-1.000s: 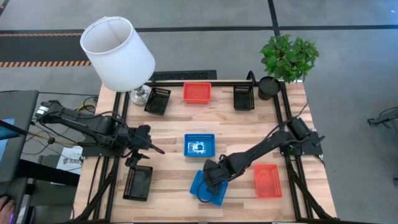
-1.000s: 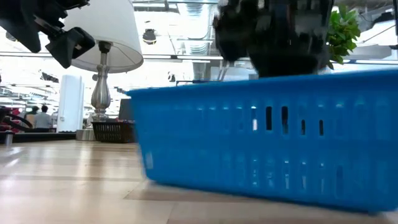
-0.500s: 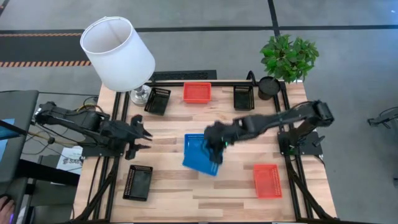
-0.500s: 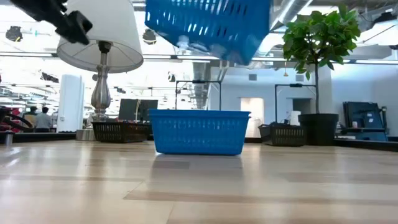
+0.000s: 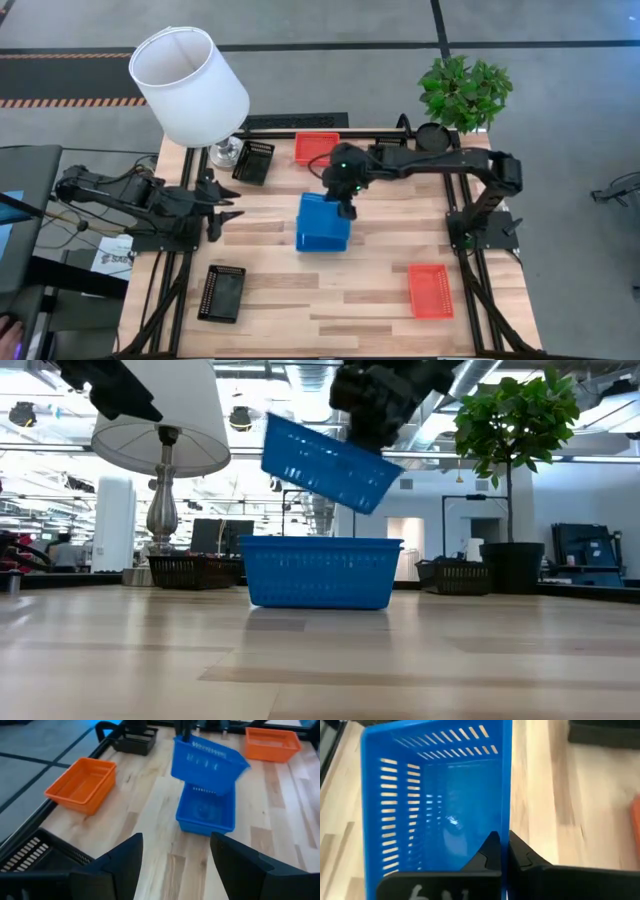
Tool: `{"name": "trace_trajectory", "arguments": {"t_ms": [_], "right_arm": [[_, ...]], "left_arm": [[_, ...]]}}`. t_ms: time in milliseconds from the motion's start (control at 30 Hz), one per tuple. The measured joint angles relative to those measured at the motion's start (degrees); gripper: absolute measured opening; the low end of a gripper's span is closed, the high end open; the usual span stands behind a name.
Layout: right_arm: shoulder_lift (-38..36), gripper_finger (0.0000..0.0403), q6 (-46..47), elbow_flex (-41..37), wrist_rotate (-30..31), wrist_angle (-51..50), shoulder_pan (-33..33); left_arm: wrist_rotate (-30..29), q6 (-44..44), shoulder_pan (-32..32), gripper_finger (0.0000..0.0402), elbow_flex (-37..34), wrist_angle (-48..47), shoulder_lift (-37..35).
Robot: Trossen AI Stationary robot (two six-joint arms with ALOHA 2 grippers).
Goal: Stack baskets by color
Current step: Stack the blue bin on the top blue bins
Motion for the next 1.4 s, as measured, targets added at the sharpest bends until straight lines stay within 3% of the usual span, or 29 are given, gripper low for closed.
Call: {"name": "trace_trajectory", "arguments": {"t_ms": [633, 967, 1400], "right_arm": [[5.6, 0.0007, 1.8, 0.0, -1.4, -0.9, 0.8], [5.6, 0.0075, 3.8, 0.0, -1.2, -3.3, 0.8], [5.5, 0.0132, -2.1, 0.0, -1.2, -2.1, 3.4]], "left_arm": [[-3.0, -3.0, 0.1, 0.0221, 0.0, 1.1, 1.3], [-2.9, -2.6, 0.1, 0.0221, 0.0, 1.1, 1.3], [-2.8, -1.3, 0.1, 0.0221, 0.0, 1.1, 1.3]]}}
